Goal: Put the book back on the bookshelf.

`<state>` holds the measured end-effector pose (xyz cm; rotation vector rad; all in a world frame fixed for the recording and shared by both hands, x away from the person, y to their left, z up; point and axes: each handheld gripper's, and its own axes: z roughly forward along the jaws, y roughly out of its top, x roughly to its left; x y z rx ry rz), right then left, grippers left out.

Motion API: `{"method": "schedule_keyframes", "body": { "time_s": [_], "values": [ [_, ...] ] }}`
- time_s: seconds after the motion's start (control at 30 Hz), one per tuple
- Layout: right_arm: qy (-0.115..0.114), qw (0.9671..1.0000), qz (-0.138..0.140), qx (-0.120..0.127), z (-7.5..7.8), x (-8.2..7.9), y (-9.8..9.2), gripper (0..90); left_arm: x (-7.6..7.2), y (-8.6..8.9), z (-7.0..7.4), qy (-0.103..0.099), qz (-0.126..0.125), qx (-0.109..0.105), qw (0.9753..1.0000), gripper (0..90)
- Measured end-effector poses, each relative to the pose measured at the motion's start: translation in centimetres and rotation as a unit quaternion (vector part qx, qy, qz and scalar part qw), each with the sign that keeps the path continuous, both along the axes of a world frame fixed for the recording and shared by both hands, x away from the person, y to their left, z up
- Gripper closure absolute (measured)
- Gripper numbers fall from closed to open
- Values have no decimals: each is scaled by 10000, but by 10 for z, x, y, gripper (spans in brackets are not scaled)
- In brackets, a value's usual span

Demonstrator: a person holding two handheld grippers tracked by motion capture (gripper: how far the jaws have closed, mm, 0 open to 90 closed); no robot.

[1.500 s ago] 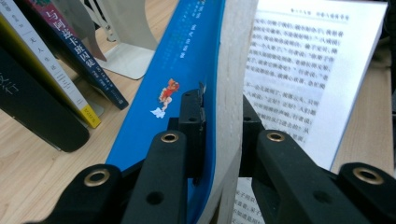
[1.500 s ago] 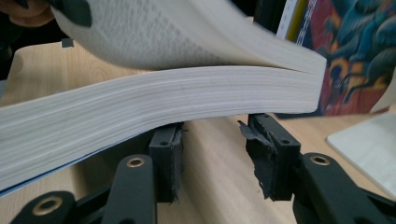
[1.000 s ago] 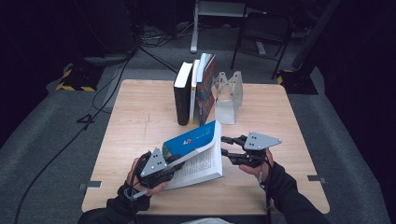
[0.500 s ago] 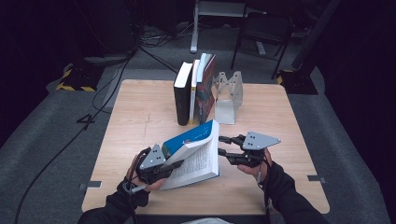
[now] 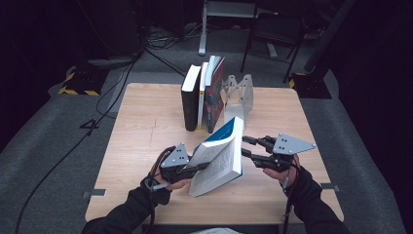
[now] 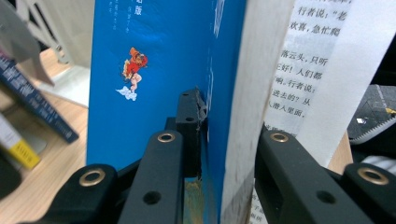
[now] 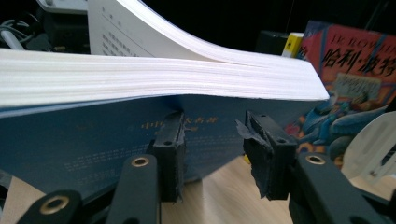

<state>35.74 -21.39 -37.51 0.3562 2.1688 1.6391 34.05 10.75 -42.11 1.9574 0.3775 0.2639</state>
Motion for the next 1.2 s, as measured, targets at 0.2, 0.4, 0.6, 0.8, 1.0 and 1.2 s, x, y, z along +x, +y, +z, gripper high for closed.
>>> {"method": "schedule_keyframes", "body": {
  "time_s": [0.2, 0.4, 0.6, 0.8, 1.0, 1.2],
  "values": [
    [-29, 10000, -48, 70, 6, 0, -4, 586, 8, -9, -1, -41, -108, -94, 9999, 772],
    [-82, 9998, -155, 118, 10, -2, -2, 619, 18, -15, -3, -56, -153, -212, 9996, 772],
    [-191, 9996, -224, -53, 14, -3, 6, 630, 24, -11, -3, -108, -93, -213, 9997, 774],
    [-252, 9989, -347, -170, 10, -4, 18, 593, 22, -4, -4, -128, 11, -184, 9997, 758],
    [-302, 9986, -372, -239, 8, -8, 22, 568, 8, 0, -5, -315, 190, 65, 9993, 730],
    [-257, 9986, -282, -355, 3, -9, 27, 564, -3, 7, -6, -355, 277, 289, 9986, 708]
  ]
}}
